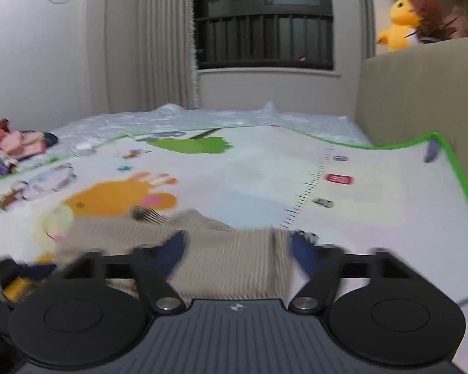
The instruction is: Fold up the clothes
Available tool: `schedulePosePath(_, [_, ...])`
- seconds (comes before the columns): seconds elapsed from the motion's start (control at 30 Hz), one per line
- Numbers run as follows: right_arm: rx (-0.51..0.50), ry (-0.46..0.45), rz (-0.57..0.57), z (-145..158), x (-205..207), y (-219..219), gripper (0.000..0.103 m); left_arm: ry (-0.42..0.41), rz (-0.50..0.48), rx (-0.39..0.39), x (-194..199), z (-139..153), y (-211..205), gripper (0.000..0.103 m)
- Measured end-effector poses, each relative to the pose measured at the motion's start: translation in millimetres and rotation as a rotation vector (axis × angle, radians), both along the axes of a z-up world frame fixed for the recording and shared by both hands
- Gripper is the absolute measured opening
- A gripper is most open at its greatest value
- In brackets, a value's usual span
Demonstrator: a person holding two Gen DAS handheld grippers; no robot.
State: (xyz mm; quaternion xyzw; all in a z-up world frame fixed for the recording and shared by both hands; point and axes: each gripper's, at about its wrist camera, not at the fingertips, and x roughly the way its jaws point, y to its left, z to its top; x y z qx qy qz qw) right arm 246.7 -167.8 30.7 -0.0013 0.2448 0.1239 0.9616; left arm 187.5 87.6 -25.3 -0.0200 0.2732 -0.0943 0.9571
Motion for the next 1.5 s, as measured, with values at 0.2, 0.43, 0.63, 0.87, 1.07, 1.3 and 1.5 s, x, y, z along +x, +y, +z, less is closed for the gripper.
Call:
schedulePosePath(0.2, [-0.070,0.047,0.085,-5.4,60.8,58.8,0.058,-0.006,-0.004,-0.044,-1.0,-0.1,6.3,0.103])
schedulePosePath(0.43, [-0.145,0.165,0.004,-55.9,139.8,84.7,0.072,-0.009,-0.008,-0.076,-0.6,-0.2,10.9,0.103])
schedulePosePath(0.63, [-0.136,0.177,0.061,-64.1,133.2,85.4,0.016,-0.012,-0.010,-0.110,-0.2,-0.8,15.4,0.103])
schedulePosePath(0.87, [0.074,0.086,0.141,-8.0,58.5,46.5,0.012,-0.081,-0.025,-0.351,-16.2,8.9,48.9,0.103])
schedulePosePath(1.07, [0.217,0.101,0.205,-3.7,-40.9,-1.8,0.011,-0.077,0.061,-0.571,-47.6,26.0,86.4,0.103])
schedulePosePath(1.3, [0.212,0.168,0.282,-32.5,-119.2,-22.3,0.013,-0.126,0.110,-0.613,-71.9,55.3,83.5,0.103])
schedulePosePath(1.5, [0.233,0.061,0.214,-11.6,-147.4,-60.2,0.027,-0.124,0.014,-0.496,-80.4,83.1,60.3,0.103])
